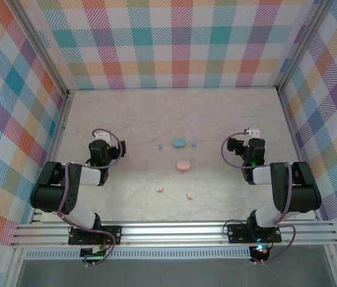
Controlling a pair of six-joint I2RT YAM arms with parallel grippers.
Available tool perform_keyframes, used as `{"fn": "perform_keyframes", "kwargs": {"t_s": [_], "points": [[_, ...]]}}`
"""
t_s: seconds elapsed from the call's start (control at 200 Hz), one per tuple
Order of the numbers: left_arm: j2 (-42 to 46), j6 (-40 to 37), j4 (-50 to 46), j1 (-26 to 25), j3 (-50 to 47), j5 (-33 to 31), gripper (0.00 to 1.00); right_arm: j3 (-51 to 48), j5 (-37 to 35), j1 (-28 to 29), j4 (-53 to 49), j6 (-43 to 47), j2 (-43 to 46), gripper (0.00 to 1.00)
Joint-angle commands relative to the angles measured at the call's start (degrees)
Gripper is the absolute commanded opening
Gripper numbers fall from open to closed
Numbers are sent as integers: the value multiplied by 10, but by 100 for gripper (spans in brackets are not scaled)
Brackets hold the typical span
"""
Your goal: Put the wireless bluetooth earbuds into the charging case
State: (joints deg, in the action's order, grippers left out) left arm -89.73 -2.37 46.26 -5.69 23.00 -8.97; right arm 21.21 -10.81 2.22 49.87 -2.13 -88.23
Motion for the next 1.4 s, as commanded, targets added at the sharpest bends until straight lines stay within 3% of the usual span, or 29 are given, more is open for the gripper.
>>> {"fn": "perform_keyframes", "kwargs": {"t_s": [0.0,0.845,0.94,1.025,1.15,1.265,1.395], "points": [[2,5,3,7,9,7,100,9,10,1,3,-2,5,100],[8,3,-2,9,10,11,100,13,24,1,-11,3,14,100],[49,6,-93,5,41,1,100,33,57,1,-73,18,48,100],[88,35,-238,5,102,-31,100,68,76,2,-181,19,87,100],[121,86,-363,4,156,-48,100,145,97,4,-315,1,97,100],[158,147,-440,-3,174,-13,97,216,150,22,-388,-6,73,100],[179,227,-555,-29,199,15,91,310,160,89,-468,72,23,100]]}}
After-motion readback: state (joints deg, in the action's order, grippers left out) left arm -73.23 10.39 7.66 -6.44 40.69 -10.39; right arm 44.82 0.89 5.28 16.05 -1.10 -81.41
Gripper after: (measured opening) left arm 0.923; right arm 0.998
